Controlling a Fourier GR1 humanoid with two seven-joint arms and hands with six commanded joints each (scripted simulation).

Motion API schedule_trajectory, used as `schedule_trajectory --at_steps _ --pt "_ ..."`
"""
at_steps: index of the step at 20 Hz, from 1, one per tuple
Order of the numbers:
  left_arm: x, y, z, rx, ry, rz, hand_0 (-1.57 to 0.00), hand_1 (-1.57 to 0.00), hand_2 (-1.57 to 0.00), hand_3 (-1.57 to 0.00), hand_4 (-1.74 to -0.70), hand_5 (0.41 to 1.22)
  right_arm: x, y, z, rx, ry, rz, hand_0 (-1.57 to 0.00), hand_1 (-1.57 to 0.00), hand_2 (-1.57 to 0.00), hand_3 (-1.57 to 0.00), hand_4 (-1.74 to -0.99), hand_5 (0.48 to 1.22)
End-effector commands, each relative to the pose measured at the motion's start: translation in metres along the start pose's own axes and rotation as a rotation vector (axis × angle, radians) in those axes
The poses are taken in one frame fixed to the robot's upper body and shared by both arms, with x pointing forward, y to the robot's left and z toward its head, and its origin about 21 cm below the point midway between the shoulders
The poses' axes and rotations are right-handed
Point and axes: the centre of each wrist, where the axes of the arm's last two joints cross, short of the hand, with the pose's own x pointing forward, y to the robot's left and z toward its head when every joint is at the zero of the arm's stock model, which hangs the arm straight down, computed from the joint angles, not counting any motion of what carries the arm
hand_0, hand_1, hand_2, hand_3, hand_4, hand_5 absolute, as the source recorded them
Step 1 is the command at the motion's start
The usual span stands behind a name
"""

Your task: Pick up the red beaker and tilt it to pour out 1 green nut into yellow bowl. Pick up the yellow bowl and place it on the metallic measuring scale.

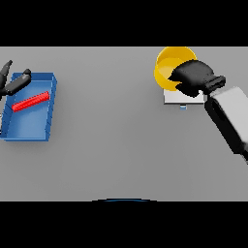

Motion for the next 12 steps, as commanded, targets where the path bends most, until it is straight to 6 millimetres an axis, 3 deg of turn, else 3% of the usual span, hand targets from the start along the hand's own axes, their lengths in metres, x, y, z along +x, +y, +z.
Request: schedule_trajectory --at_steps 1,7,12 --pt "0.002 0.001 0.002 0.005 -0.012 0.0 0.0 0.0 0.0 0.0 -0.85 0.761 -0.005 0.0 -0.002 0.001 0.018 -0.008 -1.57 -1.57 -1.55 -1.15 -1.741 1.221" --pt "0.004 0.0 0.001 0.007 0.014 -0.008 0.0 0.0 0.0 0.0 -0.86 0.789 -0.035 0.025 -0.007 0.019 0.075 -0.07 -1.57 -1.57 -1.45 -1.24 -1.741 1.221" --pt "0.003 0.001 0.002 0.011 0.013 -0.015 0.0 0.0 0.0 0.0 -0.86 0.809 -0.041 0.039 -0.016 0.038 0.117 -0.108 -1.57 -1.57 -1.39 -1.37 -1.741 1.221"
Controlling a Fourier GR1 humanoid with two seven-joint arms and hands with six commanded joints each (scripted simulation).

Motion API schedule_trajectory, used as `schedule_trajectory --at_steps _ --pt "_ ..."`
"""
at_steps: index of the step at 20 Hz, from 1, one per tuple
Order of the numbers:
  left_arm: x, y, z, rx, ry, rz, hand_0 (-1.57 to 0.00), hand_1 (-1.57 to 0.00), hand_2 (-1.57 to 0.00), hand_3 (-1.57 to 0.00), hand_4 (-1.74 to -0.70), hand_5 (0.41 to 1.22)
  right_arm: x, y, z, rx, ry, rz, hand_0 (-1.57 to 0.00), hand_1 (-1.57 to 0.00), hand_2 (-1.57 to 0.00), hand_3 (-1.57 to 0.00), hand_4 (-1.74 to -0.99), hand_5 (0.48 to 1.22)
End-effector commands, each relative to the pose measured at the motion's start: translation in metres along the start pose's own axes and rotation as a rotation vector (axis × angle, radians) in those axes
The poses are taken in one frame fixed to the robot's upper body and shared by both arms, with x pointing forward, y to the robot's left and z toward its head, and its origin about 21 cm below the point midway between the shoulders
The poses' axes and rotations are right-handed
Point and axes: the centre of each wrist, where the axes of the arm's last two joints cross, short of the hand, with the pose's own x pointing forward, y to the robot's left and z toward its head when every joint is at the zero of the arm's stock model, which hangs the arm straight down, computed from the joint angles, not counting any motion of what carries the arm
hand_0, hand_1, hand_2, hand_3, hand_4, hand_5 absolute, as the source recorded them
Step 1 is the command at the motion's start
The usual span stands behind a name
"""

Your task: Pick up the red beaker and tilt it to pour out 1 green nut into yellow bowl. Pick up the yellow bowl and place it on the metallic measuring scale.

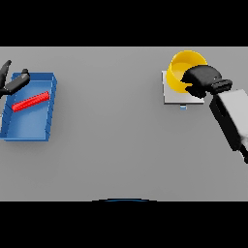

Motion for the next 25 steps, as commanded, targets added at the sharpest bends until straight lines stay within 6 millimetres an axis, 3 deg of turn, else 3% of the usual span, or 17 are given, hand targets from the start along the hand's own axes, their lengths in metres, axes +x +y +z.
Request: schedule_trajectory --at_steps 1,6,8,9,11,13,15,17,20,25 --pt "-0.002 -0.001 -0.002 0.001 0.016 -0.004 0.0 0.0 0.0 0.0 -0.85 0.807 -0.001 0.001 0.0 0.003 -0.008 0.0 -1.57 -1.57 -1.38 -1.38 -1.741 1.221" --pt "-0.003 -0.002 -0.001 -0.003 0.006 -0.002 0.0 0.0 0.0 0.0 -0.84 0.783 -0.002 0.007 -0.006 0.02 0.012 -0.006 -1.57 -1.57 -1.37 -1.45 -1.741 1.221" --pt "-0.002 -0.002 -0.001 -0.006 0.004 -0.009 0.0 0.0 0.0 0.0 -0.84 0.779 -0.007 0.004 -0.004 0.029 0.003 -0.009 -1.57 -1.5 -1.44 -1.25 -1.741 1.221" --pt "0.0 -0.003 0.001 -0.007 0.0 -0.008 0.0 0.0 0.0 0.0 -0.84 0.775 -0.005 0.004 -0.005 0.035 0.017 -0.012 -1.56 -1.43 -1.34 -1.11 -1.682 1.221" --pt "0.002 -0.002 0.0 -0.007 0.007 0.0 0.0 0.0 0.0 0.0 -0.84 0.774 -0.007 0.004 -0.003 0.033 0.017 -0.035 -1.33 -1.12 -1.01 -0.82 -1.592 1.074" --pt "0.001 0.001 0.001 -0.008 0.0 -0.005 0.0 0.0 0.0 0.0 -0.83 0.768 -0.003 0.005 -0.005 0.049 0.027 -0.079 -0.95 -0.81 -0.71 -0.58 -1.535 0.965" --pt "0.0 -0.001 0.0 -0.022 -0.001 0.008 0.0 0.0 0.0 0.0 -0.84 0.764 -0.001 0.005 -0.005 0.063 0.021 -0.096 -0.61 -0.56 -0.47 -0.39 -1.496 0.89" --pt "0.001 0.0 0.001 -0.015 0.01 0.003 0.0 0.0 0.0 0.0 -0.83 0.754 -0.005 0.007 -0.003 0.075 0.03 -0.089 -0.39 -0.38 -0.3 -0.26 -1.476 0.847" --pt "0.001 -0.002 0.001 -0.01 0.004 -0.002 0.0 0.0 0.0 0.0 -0.83 0.752 -0.006 0.005 -0.004 0.084 0.025 -0.067 -0.2 -0.19 -0.15 -0.13 -1.435 0.817" --pt "0.002 0.003 -0.001 -0.008 0.002 -0.007 0.0 0.0 0.0 0.0 -0.83 0.76 -0.005 0.005 -0.005 0.113 0.051 -0.062 -0.06 -0.06 -0.05 -0.04 -1.39 0.779"
